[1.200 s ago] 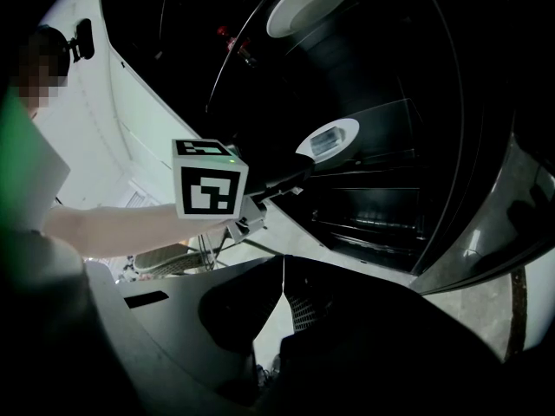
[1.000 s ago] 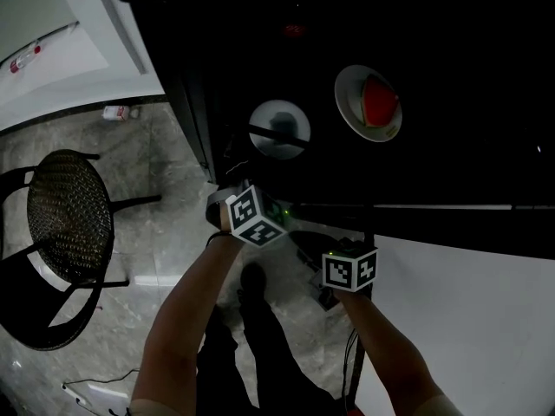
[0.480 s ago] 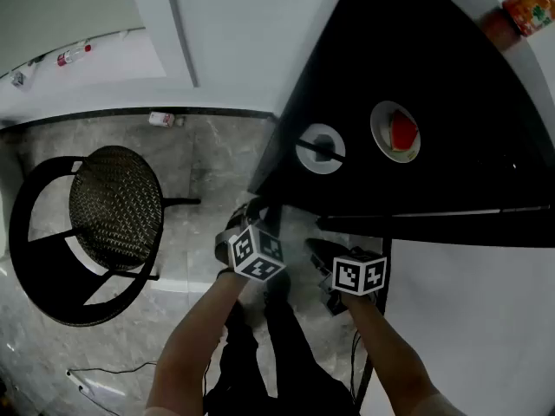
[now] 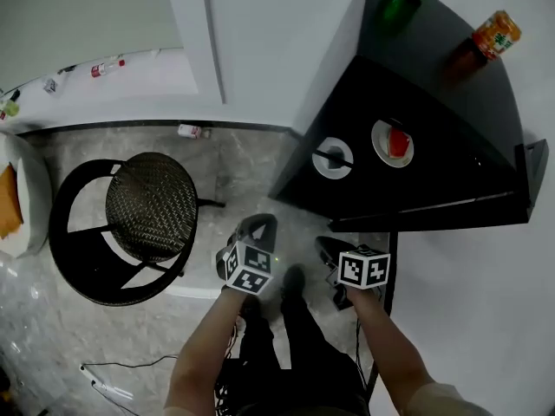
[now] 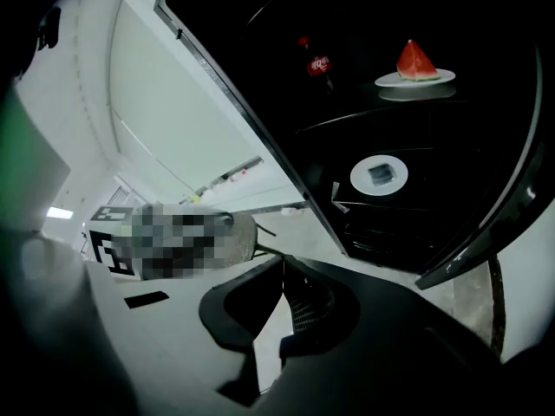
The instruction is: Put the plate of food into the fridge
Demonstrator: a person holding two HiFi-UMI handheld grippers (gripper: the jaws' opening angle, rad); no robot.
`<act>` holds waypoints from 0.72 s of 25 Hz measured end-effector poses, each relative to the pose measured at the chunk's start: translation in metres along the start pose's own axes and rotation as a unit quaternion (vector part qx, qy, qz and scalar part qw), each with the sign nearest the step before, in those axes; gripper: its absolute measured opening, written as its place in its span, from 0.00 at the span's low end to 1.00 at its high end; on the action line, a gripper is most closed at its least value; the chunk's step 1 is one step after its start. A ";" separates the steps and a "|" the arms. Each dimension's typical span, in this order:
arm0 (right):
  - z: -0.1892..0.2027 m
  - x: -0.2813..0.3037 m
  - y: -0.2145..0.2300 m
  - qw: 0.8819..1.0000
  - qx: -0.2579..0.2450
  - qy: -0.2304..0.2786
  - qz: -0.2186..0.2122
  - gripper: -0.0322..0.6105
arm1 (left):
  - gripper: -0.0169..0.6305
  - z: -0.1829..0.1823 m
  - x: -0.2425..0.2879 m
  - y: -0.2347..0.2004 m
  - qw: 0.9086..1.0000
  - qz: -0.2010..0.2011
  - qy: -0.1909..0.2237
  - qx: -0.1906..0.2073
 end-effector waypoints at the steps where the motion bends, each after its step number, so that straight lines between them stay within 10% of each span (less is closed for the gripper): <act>1: -0.002 -0.003 -0.006 1.000 -0.002 0.001 -0.001 0.08 | 0.04 -0.004 -0.007 0.002 1.000 0.001 0.002 -0.003; 18: -0.016 -0.056 -0.101 1.000 -0.006 0.017 -0.014 0.08 | 0.04 -0.039 -0.130 0.031 0.999 0.028 0.026 -0.001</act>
Point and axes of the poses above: the fingertips, and each gripper's own axes: x forward along the fingers, y to its right, z out of its underside, the point moved 5 cm from there along -x, backward along the fingers, and after that the axes turned 10 degrees about -x, right-handed, at the moved point
